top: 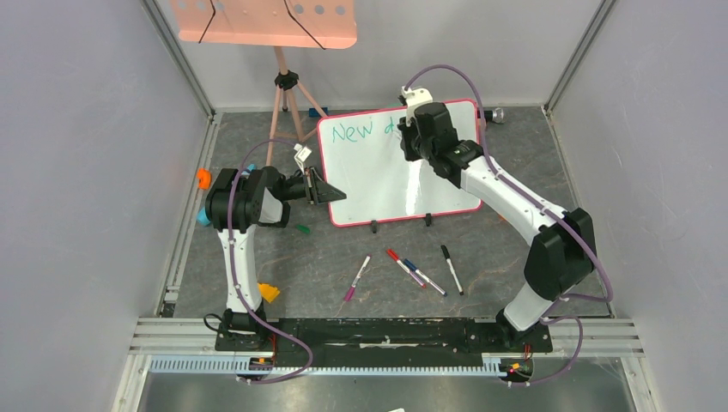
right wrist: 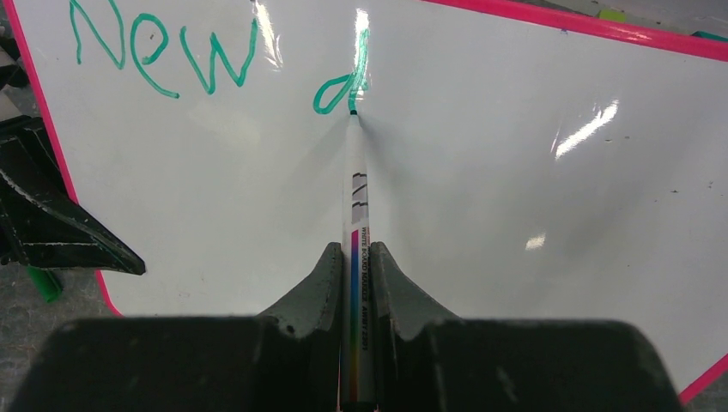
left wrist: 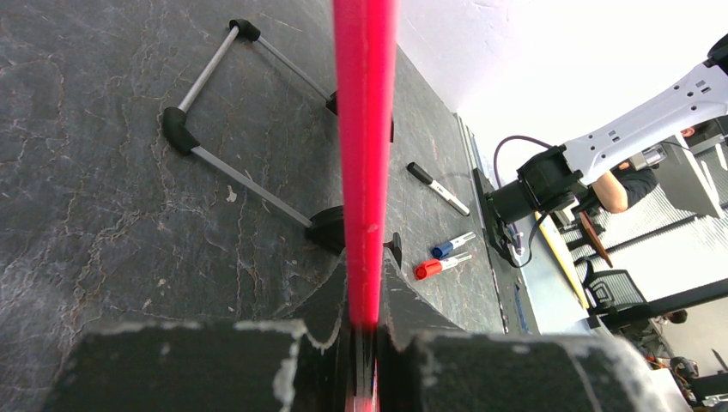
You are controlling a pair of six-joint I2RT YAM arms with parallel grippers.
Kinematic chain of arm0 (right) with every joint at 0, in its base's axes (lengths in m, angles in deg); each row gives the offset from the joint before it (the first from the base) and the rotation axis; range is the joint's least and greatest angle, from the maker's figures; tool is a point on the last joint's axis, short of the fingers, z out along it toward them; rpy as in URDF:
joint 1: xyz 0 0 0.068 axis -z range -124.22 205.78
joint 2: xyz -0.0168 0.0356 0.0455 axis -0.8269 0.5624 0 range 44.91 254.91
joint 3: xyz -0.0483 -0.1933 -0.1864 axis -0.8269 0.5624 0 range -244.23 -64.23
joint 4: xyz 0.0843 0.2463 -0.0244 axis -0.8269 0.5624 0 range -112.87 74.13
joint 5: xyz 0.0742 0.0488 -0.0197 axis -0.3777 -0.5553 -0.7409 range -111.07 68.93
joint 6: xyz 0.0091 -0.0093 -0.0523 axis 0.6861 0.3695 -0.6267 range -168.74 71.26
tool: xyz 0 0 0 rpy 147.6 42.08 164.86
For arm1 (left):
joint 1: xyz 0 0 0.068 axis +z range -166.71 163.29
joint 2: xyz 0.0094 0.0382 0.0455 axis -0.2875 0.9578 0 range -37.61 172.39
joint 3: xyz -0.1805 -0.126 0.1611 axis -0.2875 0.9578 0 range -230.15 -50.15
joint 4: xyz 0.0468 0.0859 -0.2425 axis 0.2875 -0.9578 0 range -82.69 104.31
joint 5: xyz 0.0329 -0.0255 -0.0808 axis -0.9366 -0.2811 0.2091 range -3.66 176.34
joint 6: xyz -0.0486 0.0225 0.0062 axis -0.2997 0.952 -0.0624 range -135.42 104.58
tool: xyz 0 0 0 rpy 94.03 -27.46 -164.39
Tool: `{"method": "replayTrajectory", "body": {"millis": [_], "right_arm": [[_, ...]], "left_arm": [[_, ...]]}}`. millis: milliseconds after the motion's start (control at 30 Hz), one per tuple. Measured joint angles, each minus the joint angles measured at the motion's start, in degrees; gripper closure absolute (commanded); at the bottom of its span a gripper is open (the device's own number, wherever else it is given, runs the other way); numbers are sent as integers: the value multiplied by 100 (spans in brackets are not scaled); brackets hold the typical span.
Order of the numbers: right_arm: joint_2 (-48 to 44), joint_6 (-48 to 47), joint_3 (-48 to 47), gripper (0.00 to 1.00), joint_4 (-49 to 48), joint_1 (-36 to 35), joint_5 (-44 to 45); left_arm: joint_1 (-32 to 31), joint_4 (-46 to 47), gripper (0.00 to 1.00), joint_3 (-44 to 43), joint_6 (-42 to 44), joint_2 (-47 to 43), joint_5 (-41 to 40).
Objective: Write a sentence on the whiteboard
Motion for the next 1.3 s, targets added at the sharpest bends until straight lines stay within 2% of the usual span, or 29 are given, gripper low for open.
{"method": "replayTrajectory", "body": {"millis": [1300], "right_arm": [[-153,-4,-83,100,116,199,70]], "left_arm": [[2,11,98,-20,11,0,42]]}}
